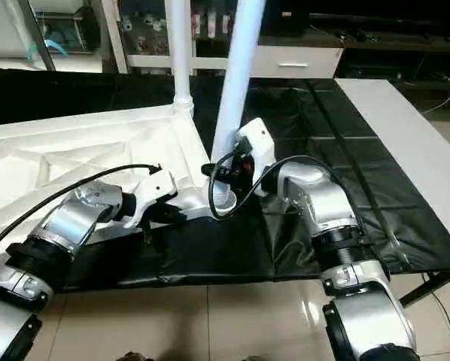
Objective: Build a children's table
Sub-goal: Insert table leg to table base
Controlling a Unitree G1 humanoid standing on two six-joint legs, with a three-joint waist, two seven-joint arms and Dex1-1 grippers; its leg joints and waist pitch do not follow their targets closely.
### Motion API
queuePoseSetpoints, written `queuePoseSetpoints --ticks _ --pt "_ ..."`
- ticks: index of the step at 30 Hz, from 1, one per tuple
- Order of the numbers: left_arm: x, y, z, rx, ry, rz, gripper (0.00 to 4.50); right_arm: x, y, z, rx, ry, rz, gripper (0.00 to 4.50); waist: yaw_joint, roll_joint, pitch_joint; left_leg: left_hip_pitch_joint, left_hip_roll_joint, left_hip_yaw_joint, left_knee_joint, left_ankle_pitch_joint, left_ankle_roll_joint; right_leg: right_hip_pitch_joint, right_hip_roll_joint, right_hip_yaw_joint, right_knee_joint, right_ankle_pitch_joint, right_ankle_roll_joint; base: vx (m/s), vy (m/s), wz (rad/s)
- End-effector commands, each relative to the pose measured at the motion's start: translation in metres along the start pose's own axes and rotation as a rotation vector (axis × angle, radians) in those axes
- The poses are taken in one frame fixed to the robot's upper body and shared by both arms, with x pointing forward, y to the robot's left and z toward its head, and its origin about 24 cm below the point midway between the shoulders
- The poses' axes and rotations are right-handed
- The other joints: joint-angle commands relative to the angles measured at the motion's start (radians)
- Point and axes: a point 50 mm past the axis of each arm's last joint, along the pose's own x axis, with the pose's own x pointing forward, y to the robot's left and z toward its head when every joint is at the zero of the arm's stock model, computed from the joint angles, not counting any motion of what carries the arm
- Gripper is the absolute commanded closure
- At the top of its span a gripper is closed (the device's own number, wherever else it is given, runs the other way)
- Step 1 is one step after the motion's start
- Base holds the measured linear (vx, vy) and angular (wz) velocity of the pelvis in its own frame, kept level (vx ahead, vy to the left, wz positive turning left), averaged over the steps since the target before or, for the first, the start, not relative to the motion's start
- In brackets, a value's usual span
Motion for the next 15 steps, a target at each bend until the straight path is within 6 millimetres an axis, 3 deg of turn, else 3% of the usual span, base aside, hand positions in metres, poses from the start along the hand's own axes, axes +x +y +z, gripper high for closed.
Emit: queuePoseSetpoints --ticks 1,9,15 --pt "0.0044 -0.0066 -0.012 -0.035 0.021 -0.028 4.5 -0.0043 -0.0017 -0.0042 -0.001 0.046 -0.001 2.66 0.006 -0.012 -0.073 0.02 0.018 -0.01 -0.069 -0.21 0.019 0.046 -0.04 0.028 -0.067 -0.195 -0.237 0.0 0.0 0.0" --pt "0.0049 -0.0064 -0.0083 -0.026 0.001 -0.045 4.5 -0.0122 -0.0084 -0.0032 -0.019 0.062 -0.022 2.66 0.007 -0.014 -0.074 0.02 0.017 -0.009 -0.067 -0.2 0.025 0.046 -0.041 0.028 -0.066 -0.193 -0.237 0.0 0.0 0.0" --pt "0.0044 -0.0077 -0.0083 -0.024 0.0 -0.06 4.5 -0.0073 -0.0075 -0.0041 0.011 0.058 -0.007 2.66 0.008 -0.015 -0.073 0.019 0.017 -0.009 -0.067 -0.205 0.025 0.045 -0.041 0.027 -0.067 -0.196 -0.24 0.0 0.0 0.0"
